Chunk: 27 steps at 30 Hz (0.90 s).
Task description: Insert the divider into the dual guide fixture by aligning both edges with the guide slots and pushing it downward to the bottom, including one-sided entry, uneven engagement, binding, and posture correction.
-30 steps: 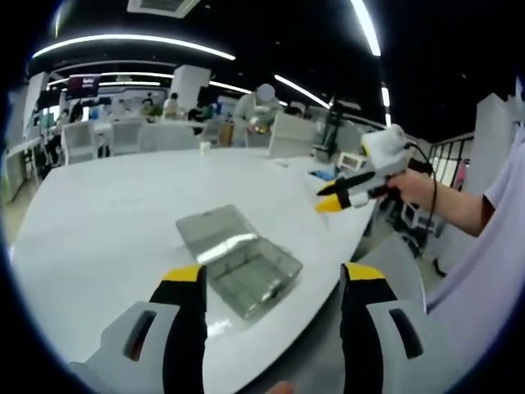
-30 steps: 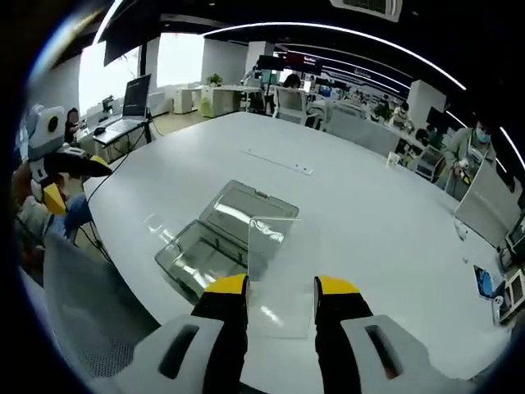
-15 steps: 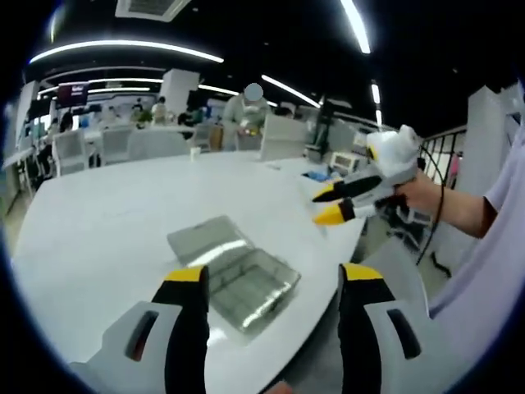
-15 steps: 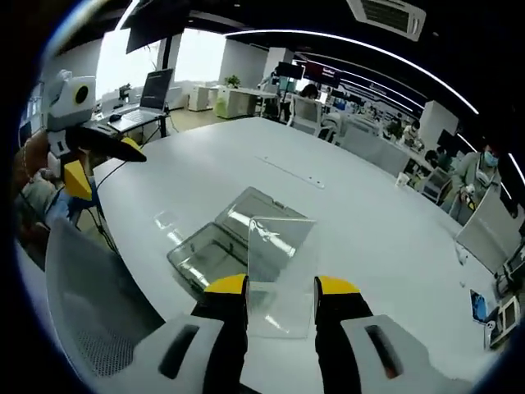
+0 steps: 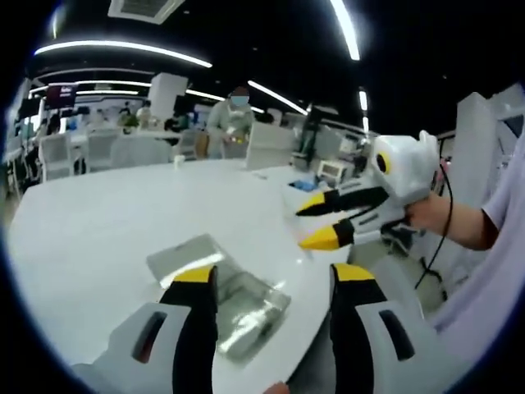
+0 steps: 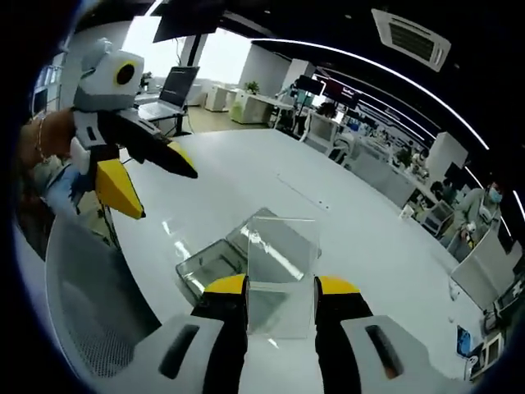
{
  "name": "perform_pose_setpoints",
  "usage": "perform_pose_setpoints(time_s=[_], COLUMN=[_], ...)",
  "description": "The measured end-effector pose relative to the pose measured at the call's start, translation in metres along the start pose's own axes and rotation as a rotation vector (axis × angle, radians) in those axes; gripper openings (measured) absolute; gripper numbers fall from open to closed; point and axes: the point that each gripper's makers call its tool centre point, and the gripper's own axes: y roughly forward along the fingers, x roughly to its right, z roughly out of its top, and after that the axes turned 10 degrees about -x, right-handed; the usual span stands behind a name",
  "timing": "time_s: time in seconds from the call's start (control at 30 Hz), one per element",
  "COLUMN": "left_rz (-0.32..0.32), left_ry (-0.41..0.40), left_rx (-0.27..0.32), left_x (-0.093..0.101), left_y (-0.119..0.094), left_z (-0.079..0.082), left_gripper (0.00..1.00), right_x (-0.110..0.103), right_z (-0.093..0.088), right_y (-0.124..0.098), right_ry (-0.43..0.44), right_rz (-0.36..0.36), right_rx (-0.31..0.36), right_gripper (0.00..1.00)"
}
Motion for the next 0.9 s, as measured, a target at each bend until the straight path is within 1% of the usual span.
perform_pose_setpoints(time_s=[0.1, 0.17, 0.3, 0.37, 0.47, 0.63, 0.9], left_rz=[-0.014, -0.022, -0.048, -0.054, -0.063, -0.075, -0.096], left_ry=[-0.001, -0.012, -0.081, -0.105, -0.147, -0.176, -0.222], left_rx=[0.004, 0.019, 0.074, 0.093, 0.102, 0.106, 0.138], left_x=[0.003, 0.005, 0.007, 0.007, 0.007, 0.009, 0.007], left_y=[0.008, 0.012, 0.017, 0.02, 0.024, 0.03, 0.031], left_z=[0.004, 0.008, 0.019, 0.023, 0.023, 0.021, 0.024], left_gripper=[0.46, 0.42, 0.35, 0.31, 0.28, 0.22, 0.14], right_x=[-0.003, -0.006, -0.012, -0.014, -0.017, -0.02, -0.025], right_z=[0.01, 0.014, 0.02, 0.023, 0.025, 0.028, 0.032], right_y=[0.001, 0.001, 0.002, 0.002, 0.002, 0.001, -0.002], right_ry=[-0.024, -0.038, -0.051, -0.056, -0.066, -0.08, -0.103], right_rz=[0.0, -0.001, 0.005, 0.007, 0.01, 0.01, 0.004], right_rx=[0.015, 0.023, 0.034, 0.042, 0.047, 0.054, 0.068], right_gripper=[0.27, 0.27, 0.27, 0.27, 0.27, 0.27, 0.27])
